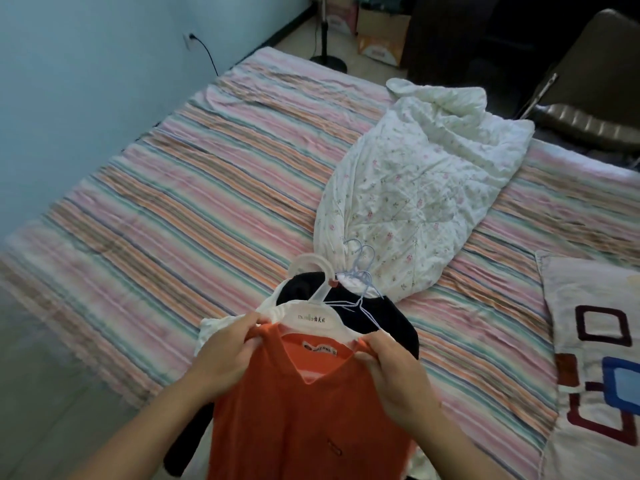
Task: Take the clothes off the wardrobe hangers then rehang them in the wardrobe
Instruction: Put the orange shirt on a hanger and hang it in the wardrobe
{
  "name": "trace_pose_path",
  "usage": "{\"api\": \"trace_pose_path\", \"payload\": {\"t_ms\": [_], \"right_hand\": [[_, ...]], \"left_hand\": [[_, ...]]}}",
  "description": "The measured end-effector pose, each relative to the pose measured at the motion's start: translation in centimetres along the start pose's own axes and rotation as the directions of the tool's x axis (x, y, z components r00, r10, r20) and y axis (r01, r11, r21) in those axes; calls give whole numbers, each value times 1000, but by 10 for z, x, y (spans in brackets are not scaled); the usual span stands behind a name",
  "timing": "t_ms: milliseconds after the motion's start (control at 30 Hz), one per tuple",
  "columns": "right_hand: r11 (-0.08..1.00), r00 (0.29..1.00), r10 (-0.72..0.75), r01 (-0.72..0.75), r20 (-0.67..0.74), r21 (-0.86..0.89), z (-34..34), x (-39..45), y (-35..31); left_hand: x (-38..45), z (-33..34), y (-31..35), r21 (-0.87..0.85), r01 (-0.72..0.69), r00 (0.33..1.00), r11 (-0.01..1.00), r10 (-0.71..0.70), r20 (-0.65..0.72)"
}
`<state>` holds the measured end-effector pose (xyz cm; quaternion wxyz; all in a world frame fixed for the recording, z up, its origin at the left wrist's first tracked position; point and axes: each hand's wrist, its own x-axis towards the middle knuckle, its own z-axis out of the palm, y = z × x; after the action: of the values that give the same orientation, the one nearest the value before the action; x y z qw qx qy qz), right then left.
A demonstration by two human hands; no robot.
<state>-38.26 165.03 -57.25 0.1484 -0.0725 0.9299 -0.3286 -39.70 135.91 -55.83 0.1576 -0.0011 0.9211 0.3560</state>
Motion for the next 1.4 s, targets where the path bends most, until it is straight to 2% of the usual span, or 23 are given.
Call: {"api": "trace_pose_path", "payload": {"t_ms": [100,333,433,533,667,800,1000,1200,1400], "right_hand": [[999,999,-32,32,-14,1,-8,-18,-34],[982,981,-189,189,-30,-19,-33,-56,-123],[966,964,-259,258,-52,-27,-47,-83,-162],[950,948,-312,311,-62,-20,-62,-115,-201],[920,922,-373,382,-101,89,-82,-162,-257],[868,878,-465,477,-111,136,-103,-207,-322],[753,754,-648,655,-110,60,-132,-267,-423],[617,611,-777,787,-150,7,-153,-312,-510],[417,426,-903,899,-50,136,-167,-343,-584]], "left_hand": [[-42,-32,8,-36,24,998,999,-26,-55],[-136,-91,23,-96,-50,983,994,33,-179],[-181,-114,30,-131,-58,955,990,16,-297],[-232,-141,41,-185,-73,934,980,2,-357],[-307,-180,63,-255,-117,893,960,-10,-449],[-383,-225,86,-251,-178,837,952,12,-547],[-495,-292,119,-136,-235,718,962,78,-691],[-596,-341,147,13,-214,537,977,129,-833],[-681,-367,170,25,-198,388,980,102,-916]]}}
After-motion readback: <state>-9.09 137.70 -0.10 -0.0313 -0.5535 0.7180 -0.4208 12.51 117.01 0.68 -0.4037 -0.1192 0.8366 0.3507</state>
